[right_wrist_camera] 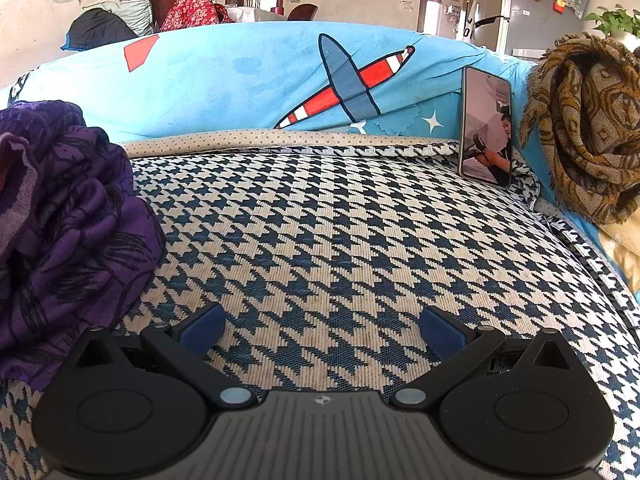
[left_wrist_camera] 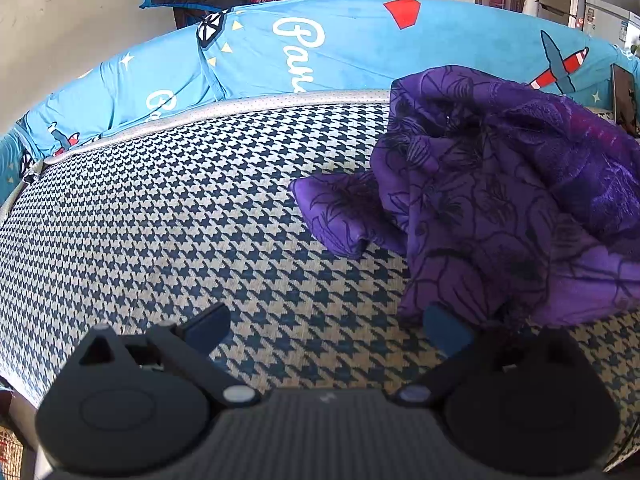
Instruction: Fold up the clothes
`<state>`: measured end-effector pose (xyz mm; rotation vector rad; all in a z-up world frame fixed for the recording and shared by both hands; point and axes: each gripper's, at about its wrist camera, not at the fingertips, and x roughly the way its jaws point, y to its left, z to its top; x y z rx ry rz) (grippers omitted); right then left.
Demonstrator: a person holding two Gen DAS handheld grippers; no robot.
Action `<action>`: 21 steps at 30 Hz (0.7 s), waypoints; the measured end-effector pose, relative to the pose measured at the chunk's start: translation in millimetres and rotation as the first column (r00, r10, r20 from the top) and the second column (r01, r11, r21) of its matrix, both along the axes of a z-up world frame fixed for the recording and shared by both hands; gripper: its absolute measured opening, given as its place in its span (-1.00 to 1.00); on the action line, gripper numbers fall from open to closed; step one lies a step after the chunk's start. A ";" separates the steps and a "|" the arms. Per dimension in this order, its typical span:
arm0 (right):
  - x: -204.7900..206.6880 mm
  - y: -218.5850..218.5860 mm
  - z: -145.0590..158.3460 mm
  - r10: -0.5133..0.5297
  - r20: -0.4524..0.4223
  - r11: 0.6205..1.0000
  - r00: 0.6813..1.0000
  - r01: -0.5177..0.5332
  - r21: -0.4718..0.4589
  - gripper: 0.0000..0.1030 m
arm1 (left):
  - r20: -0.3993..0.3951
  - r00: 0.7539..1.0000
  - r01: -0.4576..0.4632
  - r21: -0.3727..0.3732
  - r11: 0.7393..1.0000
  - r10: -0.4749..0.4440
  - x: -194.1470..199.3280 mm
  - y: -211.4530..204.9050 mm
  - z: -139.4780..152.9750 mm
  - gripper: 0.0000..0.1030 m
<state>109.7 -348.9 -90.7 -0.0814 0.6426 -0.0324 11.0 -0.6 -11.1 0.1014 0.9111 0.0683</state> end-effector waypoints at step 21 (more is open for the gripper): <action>-0.7 -1.5 0.0 0.002 0.002 1.000 1.000 -0.002 0.001 1.00 | 0.013 0.994 0.104 0.059 0.993 -0.105 -67.6 -73.7 -28.1 1.00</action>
